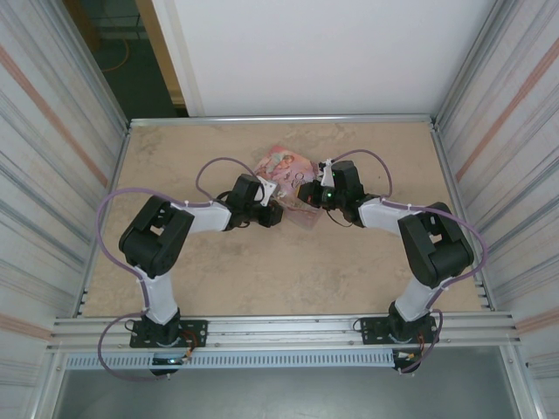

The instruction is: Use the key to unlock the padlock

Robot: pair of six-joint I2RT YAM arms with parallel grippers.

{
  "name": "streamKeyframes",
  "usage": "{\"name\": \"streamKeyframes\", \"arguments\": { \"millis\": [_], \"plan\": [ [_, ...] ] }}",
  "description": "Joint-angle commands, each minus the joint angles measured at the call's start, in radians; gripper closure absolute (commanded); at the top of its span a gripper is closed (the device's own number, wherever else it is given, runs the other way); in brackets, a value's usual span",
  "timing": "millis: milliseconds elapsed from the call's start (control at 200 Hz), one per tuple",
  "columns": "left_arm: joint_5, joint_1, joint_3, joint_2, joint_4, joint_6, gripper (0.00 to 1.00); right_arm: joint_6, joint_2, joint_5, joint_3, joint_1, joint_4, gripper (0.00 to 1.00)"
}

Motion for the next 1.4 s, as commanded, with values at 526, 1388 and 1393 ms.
{"name": "streamKeyframes", "arguments": {
  "millis": [526, 1388, 1393],
  "plan": [
    [0.095, -0.031, 0.01, -0.197, -0.15, -0.203, 0.78, -0.234, -0.345, 0.048, -0.14, 0.012, -0.168, 1.0],
    [0.289, -0.033, 0.166, -0.255, -0.344, -0.514, 0.92, -0.43, -0.683, 0.575, -0.428, 0.454, -0.134, 1.0],
    [0.29, -0.033, 0.165, -0.255, -0.345, -0.514, 0.92, -0.43, -0.681, 0.577, -0.429, 0.455, -0.131, 1.0]
  ]
}}
